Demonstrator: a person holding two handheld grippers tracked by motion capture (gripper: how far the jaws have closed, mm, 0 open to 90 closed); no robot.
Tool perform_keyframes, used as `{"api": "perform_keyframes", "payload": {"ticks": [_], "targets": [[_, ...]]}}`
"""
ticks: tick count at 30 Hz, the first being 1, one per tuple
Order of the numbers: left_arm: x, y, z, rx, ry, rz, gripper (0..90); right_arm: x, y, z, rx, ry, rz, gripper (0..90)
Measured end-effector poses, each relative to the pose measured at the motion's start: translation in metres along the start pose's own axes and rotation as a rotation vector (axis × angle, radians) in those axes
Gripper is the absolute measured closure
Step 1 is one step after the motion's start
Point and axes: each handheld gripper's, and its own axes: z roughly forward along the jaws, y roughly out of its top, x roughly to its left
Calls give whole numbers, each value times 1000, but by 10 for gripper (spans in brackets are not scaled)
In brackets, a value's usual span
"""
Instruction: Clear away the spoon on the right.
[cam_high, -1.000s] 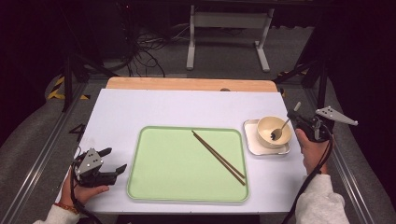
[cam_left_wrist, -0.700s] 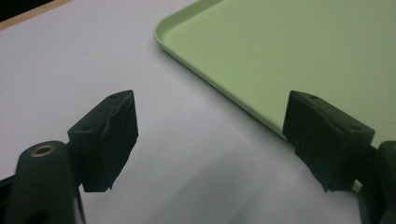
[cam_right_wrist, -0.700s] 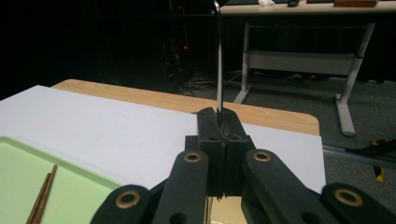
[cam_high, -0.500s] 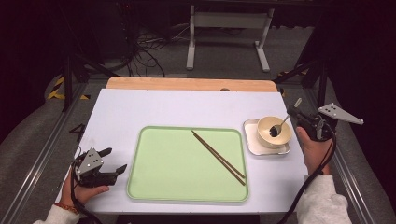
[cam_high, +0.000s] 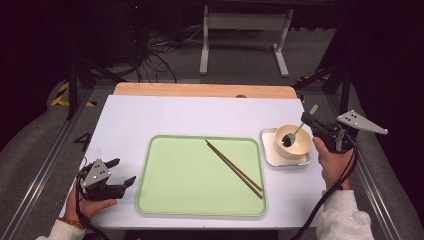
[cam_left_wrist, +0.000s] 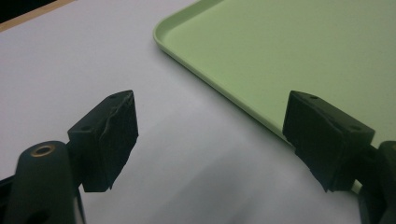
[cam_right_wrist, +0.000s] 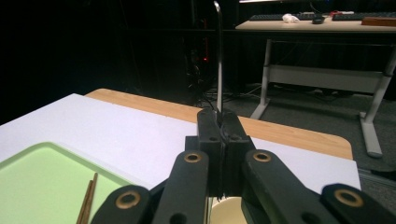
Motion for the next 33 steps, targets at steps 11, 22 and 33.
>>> {"api": "perform_keyframes", "payload": {"ticks": [11, 22, 33], "targets": [[0, 0, 0, 2, -6, 0, 190, 19, 6, 1, -9, 51, -27, 899], [0, 0, 1, 7, -7, -1, 190, 37, 3, 11, 8, 107, -43, 898], [0, 0, 1, 7, -8, 1, 190, 52, -8, 26, 58, 167, -52, 898]]}}
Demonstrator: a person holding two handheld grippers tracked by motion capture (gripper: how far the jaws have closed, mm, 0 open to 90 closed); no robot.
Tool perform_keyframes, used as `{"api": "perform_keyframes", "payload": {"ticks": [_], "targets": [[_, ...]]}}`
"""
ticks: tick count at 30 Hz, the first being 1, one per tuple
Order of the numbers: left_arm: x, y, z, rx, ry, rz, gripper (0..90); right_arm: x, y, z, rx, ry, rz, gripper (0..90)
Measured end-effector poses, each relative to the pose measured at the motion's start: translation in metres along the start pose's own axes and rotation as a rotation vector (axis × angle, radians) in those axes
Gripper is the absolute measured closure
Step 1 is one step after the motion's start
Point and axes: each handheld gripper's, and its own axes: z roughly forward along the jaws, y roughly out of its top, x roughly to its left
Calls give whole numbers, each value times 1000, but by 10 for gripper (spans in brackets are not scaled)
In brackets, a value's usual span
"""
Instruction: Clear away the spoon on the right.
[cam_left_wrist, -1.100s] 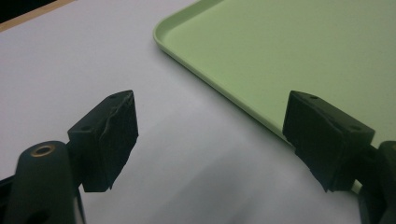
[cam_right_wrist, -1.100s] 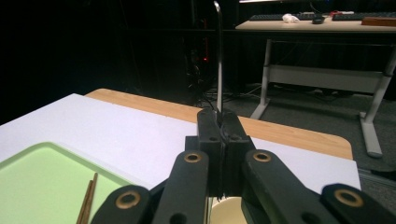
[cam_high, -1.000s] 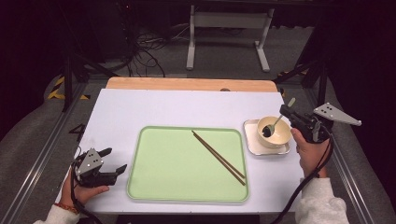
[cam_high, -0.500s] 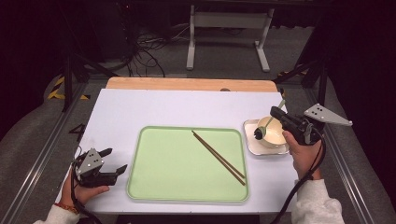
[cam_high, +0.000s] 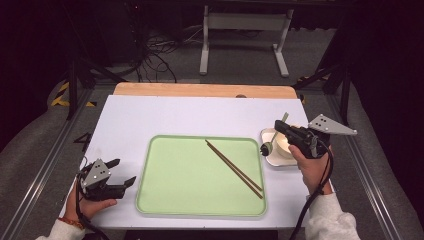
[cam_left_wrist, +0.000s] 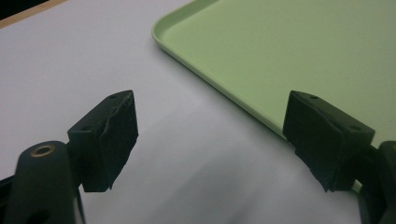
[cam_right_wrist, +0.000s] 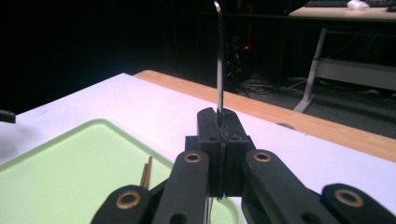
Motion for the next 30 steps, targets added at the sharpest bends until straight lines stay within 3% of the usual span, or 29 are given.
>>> {"api": "perform_keyframes", "payload": {"ticks": [13, 30], "targets": [[0, 0, 1, 2, -1, 5, 189, 10, -21, 24, 96, 71, -1, 898], [0, 0, 1, 2, -3, 5, 187, 12, -36, 47, 203, 114, -7, 897]]}}
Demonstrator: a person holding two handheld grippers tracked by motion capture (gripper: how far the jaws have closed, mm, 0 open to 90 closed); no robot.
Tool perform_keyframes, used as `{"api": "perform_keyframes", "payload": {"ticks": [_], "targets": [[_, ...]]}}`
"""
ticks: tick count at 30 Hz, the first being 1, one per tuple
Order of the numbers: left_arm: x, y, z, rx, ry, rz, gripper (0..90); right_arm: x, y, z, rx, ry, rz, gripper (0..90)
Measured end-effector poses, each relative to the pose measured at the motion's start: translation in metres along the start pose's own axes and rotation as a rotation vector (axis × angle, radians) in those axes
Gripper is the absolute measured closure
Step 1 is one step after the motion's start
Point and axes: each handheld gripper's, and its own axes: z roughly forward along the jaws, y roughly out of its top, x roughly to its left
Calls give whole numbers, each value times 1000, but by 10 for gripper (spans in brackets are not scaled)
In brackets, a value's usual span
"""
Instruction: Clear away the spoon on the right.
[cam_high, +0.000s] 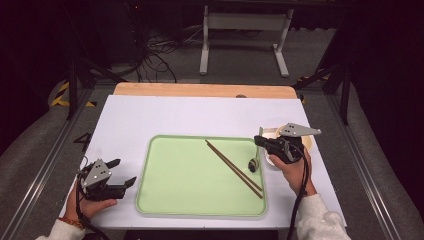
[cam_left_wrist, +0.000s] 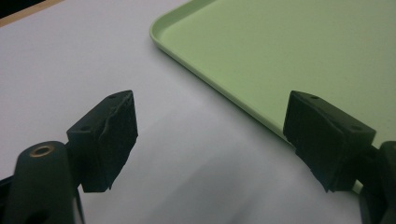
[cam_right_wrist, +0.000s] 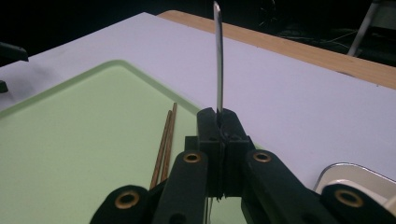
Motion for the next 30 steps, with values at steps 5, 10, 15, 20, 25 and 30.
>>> {"api": "perform_keyframes", "payload": {"ticks": [5, 10, 15, 20, 25, 30], "targets": [[0, -1, 0, -1, -1, -3, 185, -1, 1, 4, -5, -3, 6, 895], [0, 0, 1, 3, -2, -3, 184, 0, 2, 15, 1, -8, 12, 881], [0, -1, 1, 6, -2, -6, 184, 3, 1, 29, 42, 11, 5, 860], [1, -1, 0, 1, -1, -3, 184, 6, 1, 40, 72, 23, -1, 866], [0, -1, 0, 1, 1, 0, 184, 8, 0, 53, 107, 48, 6, 857], [0, -1, 0, 1, 1, -5, 184, 9, -2, 66, 153, 51, 8, 837]]}}
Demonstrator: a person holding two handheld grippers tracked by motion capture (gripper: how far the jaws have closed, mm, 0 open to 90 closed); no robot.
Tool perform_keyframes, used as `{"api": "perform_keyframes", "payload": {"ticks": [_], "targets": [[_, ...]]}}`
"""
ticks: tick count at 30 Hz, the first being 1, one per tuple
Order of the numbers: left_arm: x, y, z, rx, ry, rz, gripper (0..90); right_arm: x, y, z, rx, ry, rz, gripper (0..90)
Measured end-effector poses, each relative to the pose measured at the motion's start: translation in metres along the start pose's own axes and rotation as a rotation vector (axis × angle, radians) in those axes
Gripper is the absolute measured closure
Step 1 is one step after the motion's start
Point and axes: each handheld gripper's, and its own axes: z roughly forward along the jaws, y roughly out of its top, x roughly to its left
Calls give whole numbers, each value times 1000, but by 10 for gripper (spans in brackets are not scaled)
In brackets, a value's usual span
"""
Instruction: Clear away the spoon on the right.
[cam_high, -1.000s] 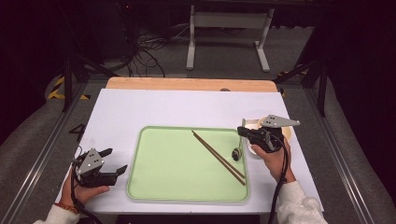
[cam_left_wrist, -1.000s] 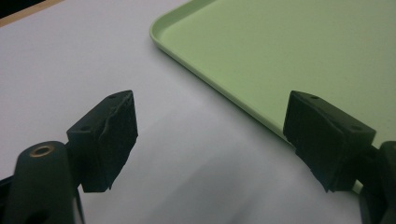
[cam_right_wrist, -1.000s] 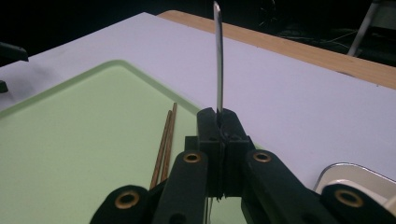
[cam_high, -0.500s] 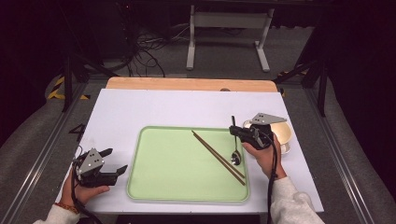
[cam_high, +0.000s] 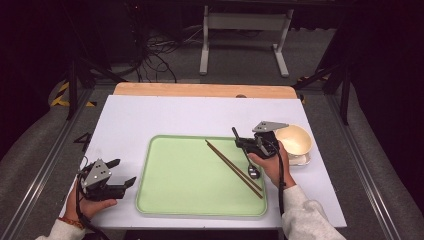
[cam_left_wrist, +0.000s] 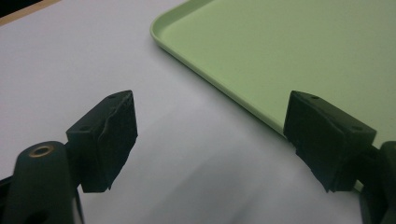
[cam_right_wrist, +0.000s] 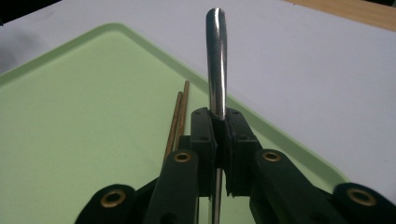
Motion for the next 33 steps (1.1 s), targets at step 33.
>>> {"api": "perform_keyframes", "payload": {"ticks": [33], "targets": [[0, -1, -2, -6, -4, 3, 186, 6, -3, 20, 84, 14, -16, 770]]}}
